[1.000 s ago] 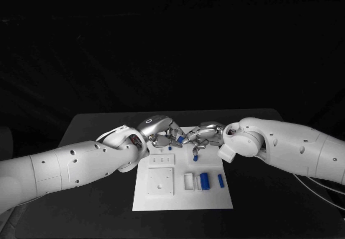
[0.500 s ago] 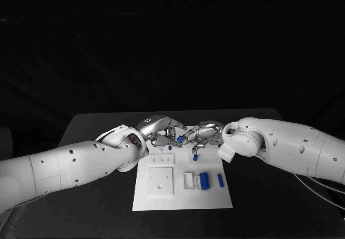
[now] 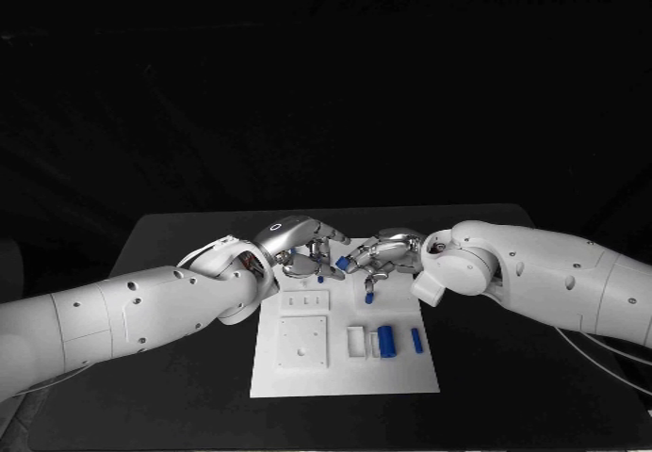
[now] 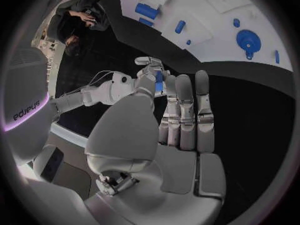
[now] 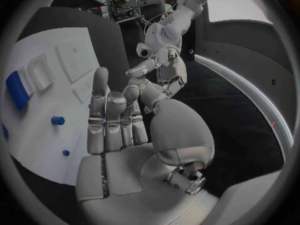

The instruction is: Assemble the parts on the task board

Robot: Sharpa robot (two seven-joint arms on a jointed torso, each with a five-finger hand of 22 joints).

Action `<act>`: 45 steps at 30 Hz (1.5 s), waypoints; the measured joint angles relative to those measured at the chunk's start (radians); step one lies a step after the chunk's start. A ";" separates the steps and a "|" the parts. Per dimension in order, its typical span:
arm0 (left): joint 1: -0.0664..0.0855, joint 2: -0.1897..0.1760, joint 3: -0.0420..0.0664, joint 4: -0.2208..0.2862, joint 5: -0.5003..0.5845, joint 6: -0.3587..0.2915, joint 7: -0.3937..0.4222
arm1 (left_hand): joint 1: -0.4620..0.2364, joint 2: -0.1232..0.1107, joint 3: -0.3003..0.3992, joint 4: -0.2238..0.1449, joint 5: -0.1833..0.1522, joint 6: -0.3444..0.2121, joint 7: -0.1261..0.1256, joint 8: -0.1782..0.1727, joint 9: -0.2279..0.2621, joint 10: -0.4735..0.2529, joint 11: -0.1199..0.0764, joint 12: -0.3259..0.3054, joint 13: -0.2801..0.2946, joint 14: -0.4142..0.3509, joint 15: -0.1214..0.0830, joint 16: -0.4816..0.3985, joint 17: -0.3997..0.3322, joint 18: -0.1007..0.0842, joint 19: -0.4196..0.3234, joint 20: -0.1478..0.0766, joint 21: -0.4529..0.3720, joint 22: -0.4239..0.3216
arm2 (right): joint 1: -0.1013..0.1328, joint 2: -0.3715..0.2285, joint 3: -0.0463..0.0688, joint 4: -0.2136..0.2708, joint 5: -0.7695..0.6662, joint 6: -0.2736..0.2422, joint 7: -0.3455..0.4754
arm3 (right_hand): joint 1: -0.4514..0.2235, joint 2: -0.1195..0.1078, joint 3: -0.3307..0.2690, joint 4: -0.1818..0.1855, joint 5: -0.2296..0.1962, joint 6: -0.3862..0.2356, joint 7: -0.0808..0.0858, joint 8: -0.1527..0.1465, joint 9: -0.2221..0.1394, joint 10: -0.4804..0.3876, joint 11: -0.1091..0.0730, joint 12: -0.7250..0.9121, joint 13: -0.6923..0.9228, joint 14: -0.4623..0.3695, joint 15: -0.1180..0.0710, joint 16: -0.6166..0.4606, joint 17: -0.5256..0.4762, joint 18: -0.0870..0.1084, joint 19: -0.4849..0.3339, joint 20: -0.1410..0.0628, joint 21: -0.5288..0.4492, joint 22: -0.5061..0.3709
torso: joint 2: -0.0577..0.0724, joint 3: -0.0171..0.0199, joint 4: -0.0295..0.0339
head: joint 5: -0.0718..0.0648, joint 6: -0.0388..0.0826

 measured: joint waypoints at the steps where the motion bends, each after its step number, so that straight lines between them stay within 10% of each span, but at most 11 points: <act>1: 0.000 -0.001 0.000 0.000 0.002 0.000 0.001 | -0.006 -0.006 -0.008 0.008 0.000 0.020 0.002 0.000 0.001 -0.004 0.004 0.000 0.000 0.002 0.006 -0.006 0.000 0.000 0.000 0.007 0.000 -0.004 | 0.000 0.000 0.000 -0.002 -0.001 -0.001 0.000 | 0.000 0.000 0.000 0.000 0.000 0.000 0.000 0.000 0.000 0.000 0.000 0.000 0.000 0.000 0.000 0.000 0.000 0.000 0.000 0.000 0.000 0.000 | 0.000 0.0000 -0.0001 | 0.000 0.000; 9: 0.000 -0.014 0.000 0.000 0.045 0.016 0.009 | -0.158 0.004 -0.022 0.109 0.003 0.125 0.000 0.000 0.007 -0.006 0.013 -0.058 -0.026 0.007 0.015 -0.066 -0.016 0.000 -0.009 0.016 0.000 -0.068 | 0.000 0.000 0.000 -0.022 -0.014 -0.013 -0.001 | -0.004 -0.004 0.000 0.000 0.000 0.000 0.000 0.000 0.000 0.000 0.000 0.000 0.000 0.000 0.000 0.000 0.000 0.000 0.000 0.000 0.000 0.001 | 0.000 0.0000 -0.0001 | -0.004 -0.001; 17: 0.004 -0.025 0.002 -0.014 0.207 0.092 -0.004 | -0.251 0.158 -0.083 0.089 0.002 0.161 -0.015 0.000 0.013 0.025 0.007 -0.062 -0.020 0.029 0.007 -0.064 0.019 0.000 0.011 0.010 0.002 -0.097 | 0.000 0.000 0.000 -0.055 -0.036 -0.018 -0.014 | -0.004 -0.004 0.003 -0.003 -0.004 0.000 0.000 0.000 0.000 0.000 0.000 0.000 0.000 0.000 0.000 0.000 0.000 0.000 0.000 0.000 0.000 0.002 | -0.001 0.0000 -0.0002 | -0.007 -0.001; 24: 0.019 -0.020 0.004 -0.040 0.319 0.246 -0.055 | -0.249 0.233 -0.101 0.107 0.051 0.180 -0.023 0.000 0.024 0.118 -0.022 -0.024 0.021 0.132 -0.027 -0.015 0.057 0.000 0.087 -0.026 0.078 -0.022 | 0.000 0.002 0.000 -0.059 -0.074 -0.008 -0.040 | -0.004 -0.004 0.003 -0.003 -0.004 0.002 -0.002 -0.001 0.000 0.000 0.000 0.000 0.000 0.000 0.000 0.000 0.000 0.000 0.000 0.000 0.000 0.005 | 0.000 0.0005 -0.0022 | -0.008 -0.002; 29: 0.023 -0.008 0.004 -0.057 0.331 0.344 -0.086 | -0.224 0.258 -0.102 0.097 0.140 0.188 -0.031 0.000 0.043 0.150 -0.042 0.065 0.124 0.179 -0.050 0.086 0.120 0.000 0.113 -0.045 0.182 0.116 | 0.000 0.004 0.000 -0.055 -0.097 0.002 -0.054 | -0.004 -0.004 0.002 -0.003 -0.004 0.003 -0.003 -0.001 0.000 0.000 0.000 0.000 0.000 0.000 0.000 0.000 0.000 0.000 0.000 0.000 0.000 0.005 | 0.000 0.0005 -0.0021 | -0.012 -0.005; 45: 0.032 0.020 0.003 -0.080 0.325 0.541 -0.152 | -0.245 0.257 -0.119 0.081 0.126 0.146 -0.023 0.000 0.047 0.143 -0.035 0.082 0.183 0.175 -0.046 0.110 0.129 0.016 0.098 -0.042 0.205 0.161 | 0.000 0.010 0.000 -0.036 -0.139 0.035 -0.080 | -0.006 -0.006 0.005 0.000 -0.004 0.003 -0.003 0.000 0.000 0.000 0.000 0.000 0.000 0.000 0.000 0.000 -0.001 0.000 0.000 0.000 0.000 0.008 | 0.000 0.0007 -0.0012 | -0.020 -0.013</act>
